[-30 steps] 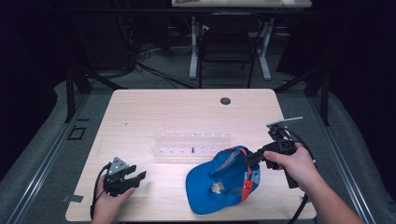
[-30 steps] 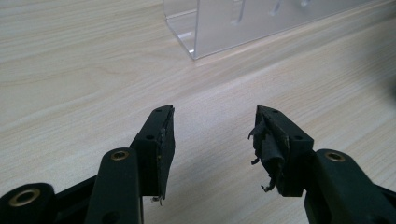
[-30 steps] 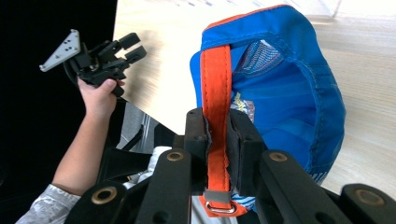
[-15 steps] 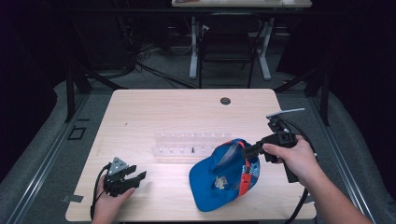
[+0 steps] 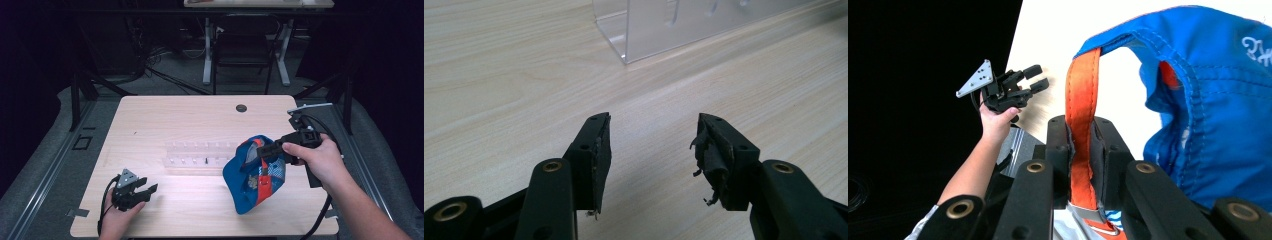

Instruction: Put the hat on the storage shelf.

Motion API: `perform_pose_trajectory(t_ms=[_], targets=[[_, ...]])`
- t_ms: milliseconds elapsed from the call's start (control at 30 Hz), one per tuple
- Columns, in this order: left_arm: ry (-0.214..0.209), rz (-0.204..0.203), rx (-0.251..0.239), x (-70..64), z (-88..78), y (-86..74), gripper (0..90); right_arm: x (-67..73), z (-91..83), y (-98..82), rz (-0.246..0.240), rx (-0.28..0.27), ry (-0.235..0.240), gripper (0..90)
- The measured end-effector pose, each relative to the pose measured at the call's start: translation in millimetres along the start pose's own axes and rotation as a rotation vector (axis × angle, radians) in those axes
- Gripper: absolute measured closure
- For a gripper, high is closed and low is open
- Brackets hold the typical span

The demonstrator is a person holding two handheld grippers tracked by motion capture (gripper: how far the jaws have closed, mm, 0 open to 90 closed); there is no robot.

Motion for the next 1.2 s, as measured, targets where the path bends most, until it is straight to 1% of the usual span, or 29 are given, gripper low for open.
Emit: perform_pose_trajectory(t_ms=[133,267,467,733,767,800,833,1000,1033,1200], targets=[[0.000,0.005,0.007,-0.5,0.0,0.4,48.3,0.5,-4.4,3.3,0.015,-0.014,0.017,79.7],[0.000,0.003,-0.002,-1.4,1.4,0.2,48.3,3.3,-6.0,7.3,0.023,-0.023,0.051,79.7],[0.000,0.004,-0.001,-1.4,0.9,0.4,48.3,16.7,-2.3,13.0,0.003,-0.017,0.071,79.8],[-0.002,-0.002,-0.003,-1.0,-0.5,0.9,48.3,37.2,8.7,22.0,-0.016,-0.003,0.101,79.8],[-0.003,0.003,0.000,-0.6,-1.0,1.1,48.3,39.8,10.1,23.4,-0.020,-0.001,0.107,79.8],[0.005,0.001,-0.010,-1.0,-0.7,0.9,48.3,42.2,11.4,24.6,-0.025,0.000,0.111,79.8],[-0.001,0.002,-0.004,-0.6,-1.4,1.1,48.3,45.0,12.5,25.9,-0.026,0.002,0.113,79.8],[-0.005,0.003,-0.001,-0.6,-1.6,1.3,48.3,56.7,16.1,32.4,-0.037,-0.002,0.130,79.8],[-0.003,0.002,-0.011,-0.9,-0.7,1.1,48.3,58.6,16.7,33.9,-0.040,-0.005,0.135,79.8],[-0.007,0.005,-0.014,-2.1,-0.5,1.7,48.3,68.9,20.2,40.8,-0.043,-0.011,0.152,79.8]])
Point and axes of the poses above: each handheld gripper's, and its own axes: z roughly forward along the jaws, y roughly out of its top, x roughly to its left, the point moved 1 cm from there along z, roughly forward along the jaws, and after that the axes turned 5 degrees about z, right-handed, at the moved point
